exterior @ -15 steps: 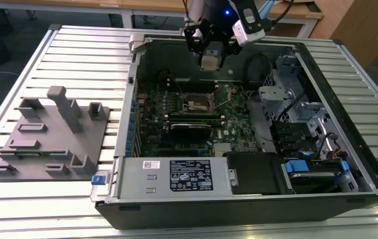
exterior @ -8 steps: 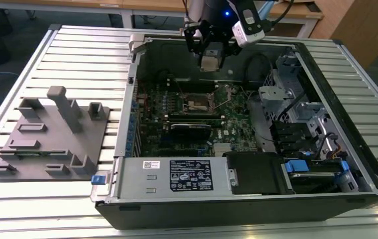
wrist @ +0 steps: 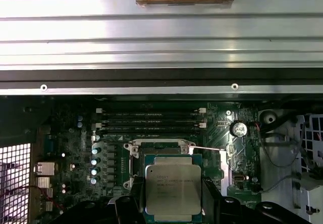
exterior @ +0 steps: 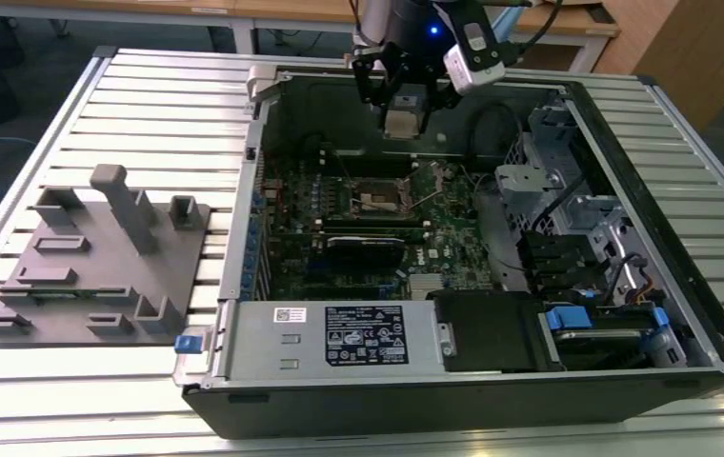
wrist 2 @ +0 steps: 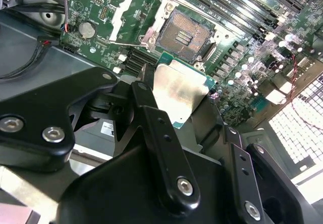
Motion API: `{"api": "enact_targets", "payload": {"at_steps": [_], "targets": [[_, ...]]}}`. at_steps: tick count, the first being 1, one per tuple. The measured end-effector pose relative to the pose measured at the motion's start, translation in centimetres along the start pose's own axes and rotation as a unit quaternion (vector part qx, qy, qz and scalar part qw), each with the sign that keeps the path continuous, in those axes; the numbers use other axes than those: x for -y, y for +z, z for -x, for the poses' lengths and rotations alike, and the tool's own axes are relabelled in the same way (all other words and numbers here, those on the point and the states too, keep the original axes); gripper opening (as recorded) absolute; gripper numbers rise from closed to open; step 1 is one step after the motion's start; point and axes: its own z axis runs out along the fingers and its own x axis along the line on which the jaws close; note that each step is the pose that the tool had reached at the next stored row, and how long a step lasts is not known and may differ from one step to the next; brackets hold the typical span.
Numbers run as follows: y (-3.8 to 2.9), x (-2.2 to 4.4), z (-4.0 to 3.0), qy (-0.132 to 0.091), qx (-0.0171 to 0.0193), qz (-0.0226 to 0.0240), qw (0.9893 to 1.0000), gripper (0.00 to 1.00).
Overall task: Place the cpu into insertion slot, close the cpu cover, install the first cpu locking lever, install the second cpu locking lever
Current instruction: 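Place the cpu into insertion slot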
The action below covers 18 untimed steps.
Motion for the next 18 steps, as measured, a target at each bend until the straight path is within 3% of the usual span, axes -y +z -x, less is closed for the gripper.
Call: {"api": "enact_targets", "payload": {"at_steps": [7, 18], "targets": [[0.14, 0.01, 0.00, 0.000, 0.0001, 0.0002, 1.0000, 0.54], [1.10, 0.10, 0.02, 0.000, 0.0000, -0.0001, 1.0000, 0.54]]}}
